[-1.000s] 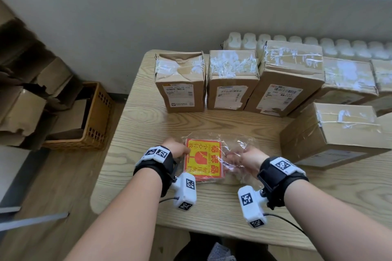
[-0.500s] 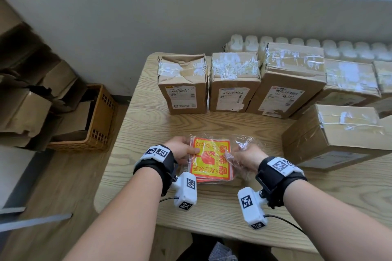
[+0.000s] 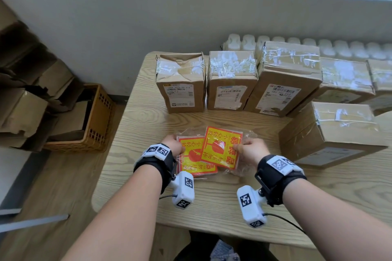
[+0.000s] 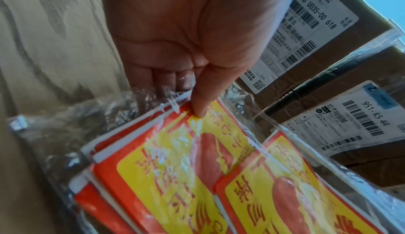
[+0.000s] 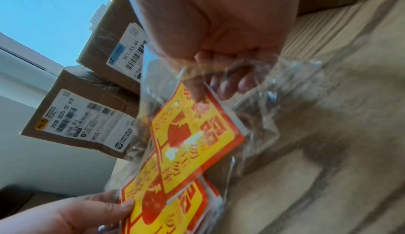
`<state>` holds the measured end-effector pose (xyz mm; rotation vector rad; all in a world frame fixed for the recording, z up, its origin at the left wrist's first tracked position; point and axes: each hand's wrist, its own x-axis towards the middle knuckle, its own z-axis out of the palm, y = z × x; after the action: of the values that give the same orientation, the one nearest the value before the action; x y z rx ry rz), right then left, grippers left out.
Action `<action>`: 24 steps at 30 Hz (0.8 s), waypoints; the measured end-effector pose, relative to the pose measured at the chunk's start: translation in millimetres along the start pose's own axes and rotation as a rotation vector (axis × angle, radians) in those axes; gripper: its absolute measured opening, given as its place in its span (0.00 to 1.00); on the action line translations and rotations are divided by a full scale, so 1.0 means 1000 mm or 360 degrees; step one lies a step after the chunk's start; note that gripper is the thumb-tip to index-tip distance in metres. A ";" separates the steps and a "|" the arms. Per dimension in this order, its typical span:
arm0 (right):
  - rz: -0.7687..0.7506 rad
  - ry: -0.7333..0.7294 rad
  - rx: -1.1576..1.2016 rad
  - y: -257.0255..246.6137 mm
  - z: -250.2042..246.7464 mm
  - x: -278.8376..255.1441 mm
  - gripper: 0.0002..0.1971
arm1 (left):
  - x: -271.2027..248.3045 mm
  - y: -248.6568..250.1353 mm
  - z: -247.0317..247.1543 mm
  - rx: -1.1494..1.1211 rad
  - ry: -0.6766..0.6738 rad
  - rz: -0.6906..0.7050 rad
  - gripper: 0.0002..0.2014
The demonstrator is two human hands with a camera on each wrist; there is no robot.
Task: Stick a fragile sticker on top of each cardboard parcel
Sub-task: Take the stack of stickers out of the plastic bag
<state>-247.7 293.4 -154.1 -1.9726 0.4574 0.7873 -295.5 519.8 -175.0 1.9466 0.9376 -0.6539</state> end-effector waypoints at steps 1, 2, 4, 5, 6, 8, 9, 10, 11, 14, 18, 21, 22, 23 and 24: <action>-0.0010 -0.0009 -0.0008 -0.001 -0.001 -0.001 0.03 | 0.000 0.000 -0.002 0.0094 0.0031 -0.0021 0.17; -0.0025 -0.0010 -0.0014 -0.001 -0.002 -0.001 0.02 | 0.002 -0.001 -0.004 0.0169 0.0065 -0.0050 0.17; -0.0053 0.0003 -0.0010 -0.002 -0.007 -0.004 0.02 | 0.009 -0.007 -0.008 0.0277 0.0136 -0.0133 0.17; -0.0075 0.0015 0.0007 -0.003 -0.010 -0.005 0.01 | 0.011 -0.011 -0.010 0.0328 0.0178 -0.0152 0.18; -0.0103 0.0039 0.0030 -0.004 -0.013 -0.006 0.02 | 0.014 -0.014 -0.011 0.0367 0.0225 -0.0175 0.20; -0.0186 0.0130 0.0060 -0.006 -0.020 -0.007 0.02 | 0.012 -0.013 -0.012 0.0408 0.0281 -0.0155 0.18; -0.0253 0.0191 0.0027 -0.008 -0.024 -0.007 0.02 | 0.008 -0.009 -0.013 0.0434 0.0300 -0.0139 0.17; -0.0327 0.0248 -0.0025 -0.010 -0.028 -0.009 0.02 | 0.005 -0.005 -0.013 0.0440 0.0341 -0.0115 0.17; -0.0394 0.0295 -0.0083 -0.014 -0.030 -0.011 0.04 | 0.004 0.000 -0.014 0.0447 0.0388 -0.0102 0.18; -0.0524 0.0361 -0.0270 -0.028 -0.038 -0.019 0.08 | -0.008 0.018 -0.017 0.0473 0.0532 -0.0166 0.22; -0.0640 0.0382 -0.0555 -0.045 -0.051 -0.036 0.08 | -0.027 0.045 -0.024 0.0573 0.0530 0.0147 0.11; -0.0789 0.0421 -0.0663 -0.057 -0.063 -0.051 0.07 | -0.049 0.075 -0.027 0.0402 0.0279 0.0503 0.07; -0.0825 0.0416 -0.0702 -0.062 -0.067 -0.055 0.07 | -0.058 0.086 -0.028 0.0317 0.0177 0.0617 0.08; -0.0851 0.0394 -0.0741 -0.065 -0.070 -0.058 0.08 | -0.066 0.097 -0.027 0.0223 0.0074 0.0715 0.08; -0.0881 0.0365 -0.0760 -0.068 -0.074 -0.064 0.08 | -0.079 0.108 -0.027 0.0151 -0.0003 0.0823 0.09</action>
<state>-228.0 263.2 -40.8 -2.4819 -0.1763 0.3302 -251.7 476.1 -53.1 2.1532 0.3734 -0.4008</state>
